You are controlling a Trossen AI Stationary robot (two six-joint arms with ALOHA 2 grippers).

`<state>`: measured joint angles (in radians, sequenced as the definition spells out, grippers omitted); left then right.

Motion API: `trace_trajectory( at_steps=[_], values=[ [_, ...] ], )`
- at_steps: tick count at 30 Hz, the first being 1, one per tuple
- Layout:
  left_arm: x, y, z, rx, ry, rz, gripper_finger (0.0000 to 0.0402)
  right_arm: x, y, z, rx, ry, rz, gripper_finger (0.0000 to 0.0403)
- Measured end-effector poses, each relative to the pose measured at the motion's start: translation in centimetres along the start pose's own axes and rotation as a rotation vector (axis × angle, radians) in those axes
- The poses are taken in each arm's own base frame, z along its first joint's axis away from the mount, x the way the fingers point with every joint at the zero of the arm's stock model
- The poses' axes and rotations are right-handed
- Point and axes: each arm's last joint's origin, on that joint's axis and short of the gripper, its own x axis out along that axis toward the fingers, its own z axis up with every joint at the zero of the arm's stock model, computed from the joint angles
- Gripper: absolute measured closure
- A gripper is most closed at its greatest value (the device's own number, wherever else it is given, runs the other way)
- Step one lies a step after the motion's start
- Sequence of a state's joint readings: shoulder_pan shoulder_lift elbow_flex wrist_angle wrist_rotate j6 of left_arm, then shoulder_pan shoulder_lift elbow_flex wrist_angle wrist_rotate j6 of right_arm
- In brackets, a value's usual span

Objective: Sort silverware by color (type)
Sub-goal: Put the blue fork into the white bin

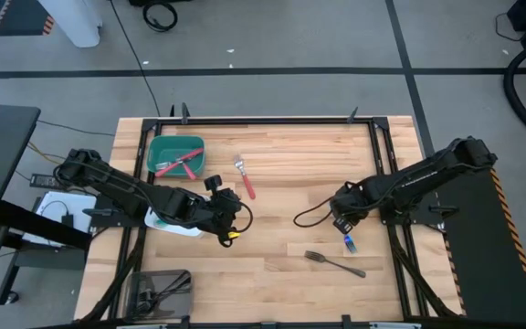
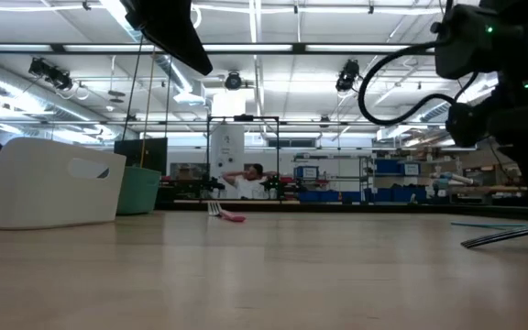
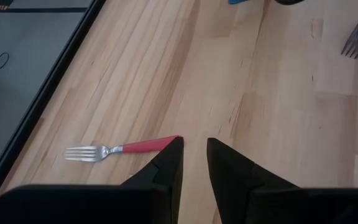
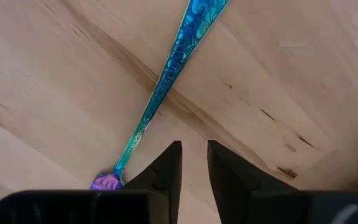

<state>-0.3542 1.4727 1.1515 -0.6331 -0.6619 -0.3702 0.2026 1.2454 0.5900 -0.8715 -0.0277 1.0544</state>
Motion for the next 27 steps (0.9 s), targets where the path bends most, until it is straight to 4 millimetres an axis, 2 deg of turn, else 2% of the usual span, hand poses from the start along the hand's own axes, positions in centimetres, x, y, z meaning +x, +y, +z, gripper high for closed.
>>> trace_trajectory(
  at_steps=[10, 19, 27],
  values=[
    [0.0, 0.0, 0.0, 0.015, -0.002, -0.001, 0.032, 0.2, 0.5, -0.1, 0.088, -0.002, 0.021, 0.0296],
    [0.0, 0.0, 0.0, 0.015, -0.002, -0.001, 0.032, 0.2, 1.2, -0.4, 0.175, -0.032, 0.062, 0.0294],
    [0.0, 0.0, 0.0, 0.015, -0.002, -0.001, 0.032, 0.2, 1.4, -0.3, 0.177, -0.081, 0.072, 0.0294]
  ],
)
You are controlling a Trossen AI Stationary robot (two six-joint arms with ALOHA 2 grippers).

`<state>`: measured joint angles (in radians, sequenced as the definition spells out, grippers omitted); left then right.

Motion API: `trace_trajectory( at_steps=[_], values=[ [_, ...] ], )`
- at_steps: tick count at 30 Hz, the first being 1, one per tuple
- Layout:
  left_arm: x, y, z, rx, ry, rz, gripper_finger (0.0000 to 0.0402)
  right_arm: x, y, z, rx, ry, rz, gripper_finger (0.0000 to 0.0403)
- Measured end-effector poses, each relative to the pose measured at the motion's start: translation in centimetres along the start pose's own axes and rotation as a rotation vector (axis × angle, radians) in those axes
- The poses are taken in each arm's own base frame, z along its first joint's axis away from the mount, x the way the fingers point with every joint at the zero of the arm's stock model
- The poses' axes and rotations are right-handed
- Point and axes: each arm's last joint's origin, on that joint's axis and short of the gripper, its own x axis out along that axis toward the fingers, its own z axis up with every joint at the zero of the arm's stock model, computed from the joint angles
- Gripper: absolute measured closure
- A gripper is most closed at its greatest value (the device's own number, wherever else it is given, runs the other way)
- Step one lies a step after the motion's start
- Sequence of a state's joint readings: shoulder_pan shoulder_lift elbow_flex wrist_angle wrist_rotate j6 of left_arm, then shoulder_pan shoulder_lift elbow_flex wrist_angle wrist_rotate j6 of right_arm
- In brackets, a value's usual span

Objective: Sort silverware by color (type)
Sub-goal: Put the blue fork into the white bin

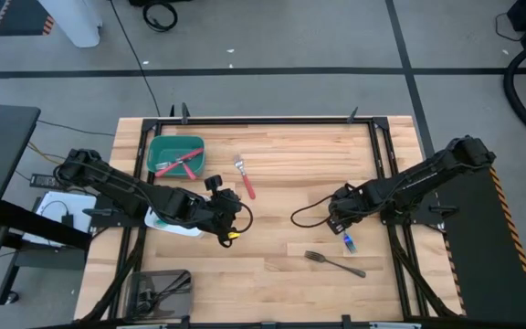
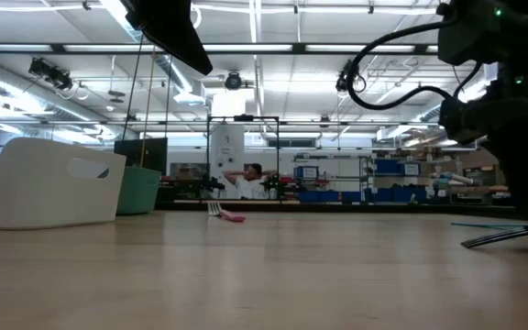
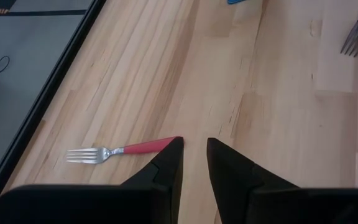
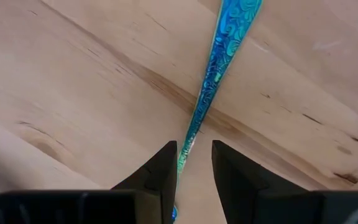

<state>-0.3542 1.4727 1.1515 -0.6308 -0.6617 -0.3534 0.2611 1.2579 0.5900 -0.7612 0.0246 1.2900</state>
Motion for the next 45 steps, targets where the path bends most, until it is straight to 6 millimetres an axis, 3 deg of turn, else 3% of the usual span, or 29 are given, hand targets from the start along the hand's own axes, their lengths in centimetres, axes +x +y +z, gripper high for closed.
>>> trace_trajectory(
  at_steps=[12, 18, 26, 31, 35, 38, 45],
  values=[
    [0.0, 0.0, 0.0, -0.002, -0.004, -0.001, 0.032, 2.8, 0.9, -0.2, -0.06, 0.098, -0.102, 0.0294],
    [0.0, 0.0, 0.1, -0.004, -0.005, -0.002, 0.032, 3.0, 0.7, -0.1, -0.067, 0.062, -0.155, 0.0301],
    [0.0, 0.0, 0.1, -0.006, -0.008, -0.003, 0.032, 2.7, 0.5, 0.0, -0.125, 0.033, -0.137, 0.0383],
    [0.0, 0.0, 0.1, -0.007, -0.009, -0.003, 0.032, 2.7, 0.5, 0.1, -0.168, -0.007, -0.137, 0.0383],
    [0.0, -0.1, 0.2, -0.013, -0.014, -0.005, 0.032, 1.8, 1.3, 0.9, -0.233, -0.154, -0.149, 0.0391],
    [0.1, 0.0, 0.3, -0.022, -0.018, -0.004, 0.032, 0.1, 2.3, 1.6, -0.283, -0.265, -0.114, 0.0391],
    [0.8, 1.0, 0.8, -0.11, -0.033, 0.019, 0.032, -5.7, 4.4, 3.1, -0.412, -0.538, -0.041, 0.0391]
  ],
)
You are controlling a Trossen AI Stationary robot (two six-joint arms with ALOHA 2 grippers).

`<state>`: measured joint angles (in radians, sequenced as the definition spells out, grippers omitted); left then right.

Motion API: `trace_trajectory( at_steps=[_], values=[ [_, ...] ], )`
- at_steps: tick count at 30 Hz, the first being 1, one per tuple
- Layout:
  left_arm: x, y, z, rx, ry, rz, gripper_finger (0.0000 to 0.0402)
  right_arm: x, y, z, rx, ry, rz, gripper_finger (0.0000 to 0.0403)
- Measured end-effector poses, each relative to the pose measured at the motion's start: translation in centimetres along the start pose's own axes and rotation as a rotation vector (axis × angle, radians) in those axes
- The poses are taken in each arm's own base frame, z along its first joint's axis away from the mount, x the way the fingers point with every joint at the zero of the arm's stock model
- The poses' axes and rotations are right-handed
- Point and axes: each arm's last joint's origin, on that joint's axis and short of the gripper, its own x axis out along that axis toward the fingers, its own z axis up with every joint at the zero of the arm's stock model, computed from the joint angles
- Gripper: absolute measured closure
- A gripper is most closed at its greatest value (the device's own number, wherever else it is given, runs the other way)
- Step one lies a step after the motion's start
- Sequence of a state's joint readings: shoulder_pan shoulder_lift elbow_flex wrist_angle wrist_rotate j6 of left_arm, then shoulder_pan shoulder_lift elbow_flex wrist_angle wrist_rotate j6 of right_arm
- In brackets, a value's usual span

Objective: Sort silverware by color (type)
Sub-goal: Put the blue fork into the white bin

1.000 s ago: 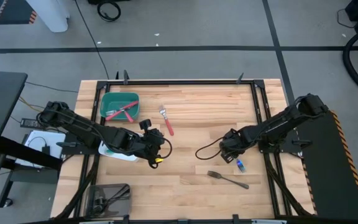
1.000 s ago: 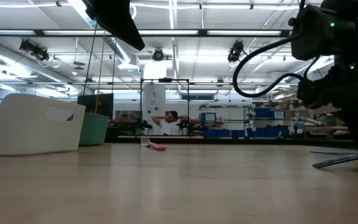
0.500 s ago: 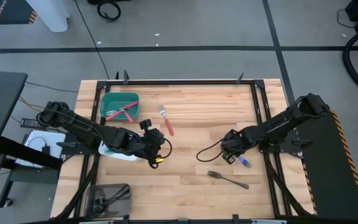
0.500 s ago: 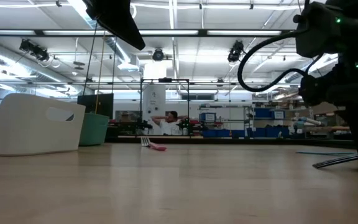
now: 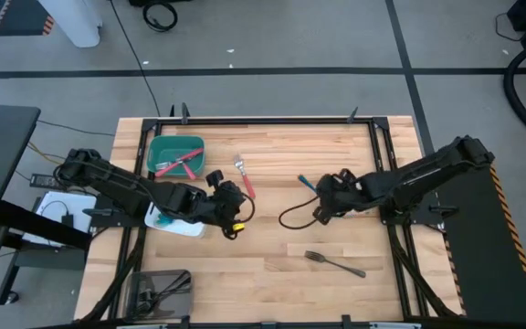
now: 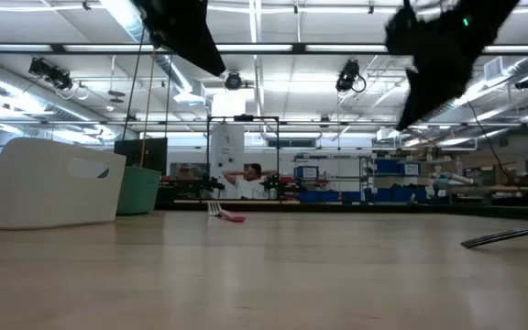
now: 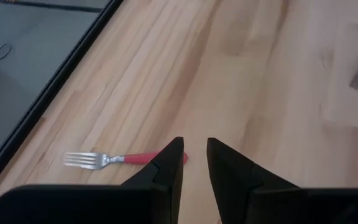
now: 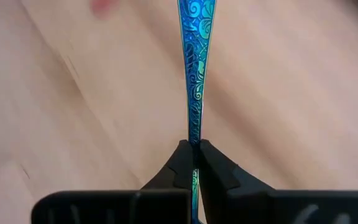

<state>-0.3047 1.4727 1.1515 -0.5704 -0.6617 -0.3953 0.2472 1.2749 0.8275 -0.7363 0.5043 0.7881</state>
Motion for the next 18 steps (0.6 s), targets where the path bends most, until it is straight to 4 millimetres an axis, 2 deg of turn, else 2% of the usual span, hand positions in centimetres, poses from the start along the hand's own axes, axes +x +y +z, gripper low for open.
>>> trace_trajectory(
  at_steps=[5, 10, 14, 18],
  values=[
    [0.8, 1.1, 0.4, -0.036, 0.006, 0.035, 0.032, -3.7, 0.5, 2.9, -0.128, -0.291, -0.046, 0.0391],
    [1.7, 2.2, 1.2, -0.047, -0.025, 0.059, 0.032, -6.4, 1.3, 4.6, -0.23, -0.557, -0.125, 0.0391],
    [2.5, 3.2, 1.8, -0.004, -0.026, 0.039, 0.032, -7.4, 1.8, 5.0, -0.242, -0.671, -0.227, 0.0391],
    [3.2, 4.3, 1.8, 0.052, 0.022, 0.014, 0.0319, -7.4, 2.3, 4.6, -0.236, -0.686, -0.276, 0.039]
  ],
)
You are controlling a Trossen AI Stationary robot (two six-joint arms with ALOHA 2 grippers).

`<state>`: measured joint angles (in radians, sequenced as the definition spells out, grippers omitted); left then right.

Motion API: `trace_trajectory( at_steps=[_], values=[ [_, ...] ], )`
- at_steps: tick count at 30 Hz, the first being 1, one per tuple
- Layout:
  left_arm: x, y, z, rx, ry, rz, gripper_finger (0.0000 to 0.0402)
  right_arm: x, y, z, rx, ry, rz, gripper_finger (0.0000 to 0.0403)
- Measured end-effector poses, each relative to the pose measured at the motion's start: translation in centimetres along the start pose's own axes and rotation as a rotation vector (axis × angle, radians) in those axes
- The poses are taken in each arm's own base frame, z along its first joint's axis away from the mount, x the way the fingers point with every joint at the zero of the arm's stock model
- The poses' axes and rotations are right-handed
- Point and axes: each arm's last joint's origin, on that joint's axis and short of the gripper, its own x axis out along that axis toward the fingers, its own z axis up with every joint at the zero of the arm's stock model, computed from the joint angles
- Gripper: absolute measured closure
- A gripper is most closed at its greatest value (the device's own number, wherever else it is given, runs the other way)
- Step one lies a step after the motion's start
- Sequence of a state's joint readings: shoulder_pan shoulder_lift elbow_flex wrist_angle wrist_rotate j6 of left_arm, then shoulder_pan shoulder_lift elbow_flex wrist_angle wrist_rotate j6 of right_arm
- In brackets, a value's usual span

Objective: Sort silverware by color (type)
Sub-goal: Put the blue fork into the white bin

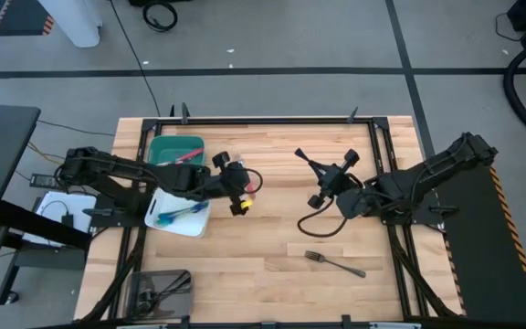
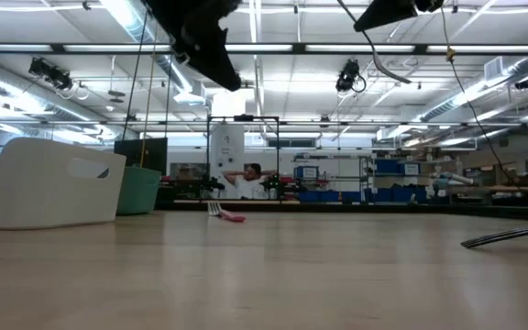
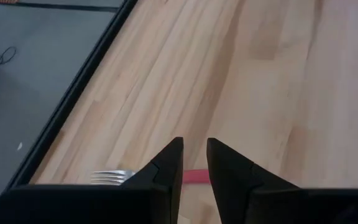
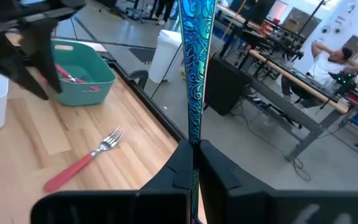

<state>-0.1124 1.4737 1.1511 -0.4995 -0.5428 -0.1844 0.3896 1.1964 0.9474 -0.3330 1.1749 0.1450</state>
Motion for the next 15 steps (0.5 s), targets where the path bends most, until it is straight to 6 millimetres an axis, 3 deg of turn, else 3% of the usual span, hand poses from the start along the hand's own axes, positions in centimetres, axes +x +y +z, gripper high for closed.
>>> trace_trajectory(
  at_steps=[8, 15],
  values=[
    [1.9, 0.5, 0.3, -0.013, -0.007, 0.02, 0.0285, 0.1, 1.3, -0.3, -0.028, -0.004, 0.002, 0.039],
    [2.1, 0.6, 3.5, -0.236, -0.297, -0.036, 0.0265, 0.4, 1.2, -0.3, -0.029, -0.006, -0.038, 0.0389]
  ],
)
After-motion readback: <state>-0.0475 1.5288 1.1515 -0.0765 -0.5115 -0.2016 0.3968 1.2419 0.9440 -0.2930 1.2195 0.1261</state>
